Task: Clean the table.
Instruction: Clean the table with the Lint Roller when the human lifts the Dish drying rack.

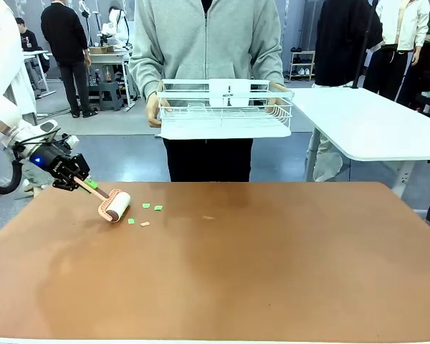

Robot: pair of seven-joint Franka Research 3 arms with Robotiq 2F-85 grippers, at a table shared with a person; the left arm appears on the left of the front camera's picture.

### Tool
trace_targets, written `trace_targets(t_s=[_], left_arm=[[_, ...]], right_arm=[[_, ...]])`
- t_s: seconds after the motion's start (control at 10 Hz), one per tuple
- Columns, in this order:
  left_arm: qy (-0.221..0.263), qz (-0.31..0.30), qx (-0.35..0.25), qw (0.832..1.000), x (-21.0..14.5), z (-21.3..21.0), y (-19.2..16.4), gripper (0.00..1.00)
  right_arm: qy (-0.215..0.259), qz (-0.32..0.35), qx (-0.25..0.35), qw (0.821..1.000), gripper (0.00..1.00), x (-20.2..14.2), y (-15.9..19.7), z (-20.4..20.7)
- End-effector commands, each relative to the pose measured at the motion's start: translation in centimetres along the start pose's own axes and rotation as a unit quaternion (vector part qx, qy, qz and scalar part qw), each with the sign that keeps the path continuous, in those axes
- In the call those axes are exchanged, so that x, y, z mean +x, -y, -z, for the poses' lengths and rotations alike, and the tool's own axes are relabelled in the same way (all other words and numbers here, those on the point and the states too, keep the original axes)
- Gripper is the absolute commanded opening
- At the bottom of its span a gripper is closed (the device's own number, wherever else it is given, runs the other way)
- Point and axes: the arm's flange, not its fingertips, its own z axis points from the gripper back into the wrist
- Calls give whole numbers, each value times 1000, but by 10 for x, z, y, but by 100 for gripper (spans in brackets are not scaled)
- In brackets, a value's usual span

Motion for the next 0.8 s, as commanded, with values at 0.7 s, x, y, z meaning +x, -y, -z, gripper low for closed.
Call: trace_targets(t_s=[0.7], left_arm=[[94, 11, 22, 995, -16, 76, 22, 21]], right_arm=[[1, -6, 5, 1000, 100, -2, -2, 0]])
